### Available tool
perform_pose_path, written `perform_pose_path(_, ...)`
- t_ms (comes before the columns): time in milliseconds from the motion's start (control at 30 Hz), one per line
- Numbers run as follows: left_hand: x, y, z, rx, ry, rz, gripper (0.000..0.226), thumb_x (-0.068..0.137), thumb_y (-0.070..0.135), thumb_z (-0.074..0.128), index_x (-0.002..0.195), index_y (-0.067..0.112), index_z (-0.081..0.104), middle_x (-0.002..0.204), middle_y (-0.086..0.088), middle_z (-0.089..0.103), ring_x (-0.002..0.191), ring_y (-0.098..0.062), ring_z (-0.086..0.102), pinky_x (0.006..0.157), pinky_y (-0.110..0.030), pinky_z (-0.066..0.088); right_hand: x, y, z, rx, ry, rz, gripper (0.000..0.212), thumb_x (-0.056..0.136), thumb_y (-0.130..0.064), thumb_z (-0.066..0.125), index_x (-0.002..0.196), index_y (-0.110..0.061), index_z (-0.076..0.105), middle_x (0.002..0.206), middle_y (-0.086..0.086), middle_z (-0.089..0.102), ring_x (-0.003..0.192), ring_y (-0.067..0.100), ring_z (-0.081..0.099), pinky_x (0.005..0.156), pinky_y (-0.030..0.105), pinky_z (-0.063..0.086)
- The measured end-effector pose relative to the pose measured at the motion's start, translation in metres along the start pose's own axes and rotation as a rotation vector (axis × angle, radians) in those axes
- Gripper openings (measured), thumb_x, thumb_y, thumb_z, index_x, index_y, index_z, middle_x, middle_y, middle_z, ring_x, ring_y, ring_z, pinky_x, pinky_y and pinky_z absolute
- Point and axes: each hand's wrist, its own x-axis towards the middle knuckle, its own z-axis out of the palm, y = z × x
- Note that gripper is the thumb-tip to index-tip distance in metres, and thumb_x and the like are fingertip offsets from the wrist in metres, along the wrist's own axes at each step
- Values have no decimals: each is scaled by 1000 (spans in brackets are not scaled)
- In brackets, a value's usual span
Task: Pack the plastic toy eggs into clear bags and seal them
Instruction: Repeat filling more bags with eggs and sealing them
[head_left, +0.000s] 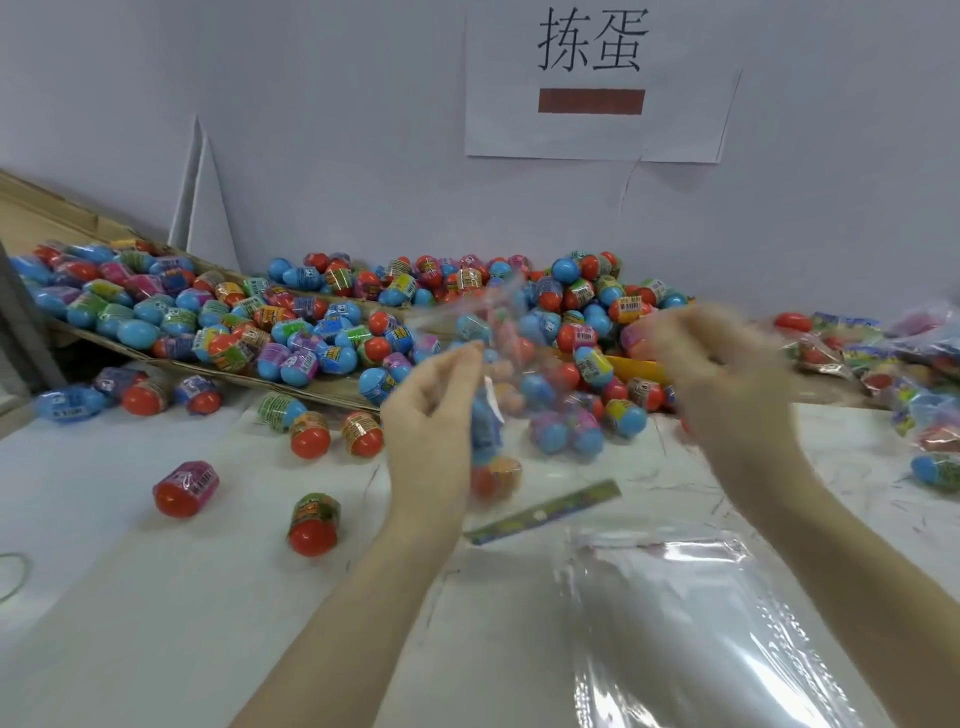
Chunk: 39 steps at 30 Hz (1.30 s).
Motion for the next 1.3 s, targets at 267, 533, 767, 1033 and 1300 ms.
perform_pose_path(267,18,-1,-19,116,344,58,17,90,30,57,76,24,65,72,-2,64,72,-21,60,76,-46,55,-21,32,51,-510,-869,-81,33,85,-35,62,117,-39,57,119,-15,57,111,16,39,96,38,27)
perform_pose_path(533,13,7,-11,-38,107,-273,22,89,30,57,80,11,65,69,-1,73,46,-14,63,38,-25,48,-14,33,24,-556,-424,-196,23,81,-44,59,98,-31,63,86,-17,57,87,7,51,79,28,36)
perform_pose_path(767,-9,-2,15,-130,-78,-375,15,87,14,58,76,5,64,60,-2,71,46,-10,64,40,-15,46,0,-4,-32,133,-41,21,28,64,-34,75,86,-35,58,76,-12,68,72,0,66,63,11,51)
perform_pose_path(1033,-26,-7,24,4,-226,-107,15,77,28,59,77,18,70,72,3,73,62,-12,69,54,-15,50,-14,-24,-27,-335,-248,-262,33,67,-34,65,98,-25,66,78,-19,58,77,4,50,75,15,38)
perform_pose_path(1300,-32,-4,29,-24,-207,-40,29,75,39,50,68,22,73,68,4,72,61,-11,68,56,-17,52,-15,-27,-33,-584,-360,-322,28,70,-41,62,92,-24,70,86,-9,60,87,17,45,74,33,21)
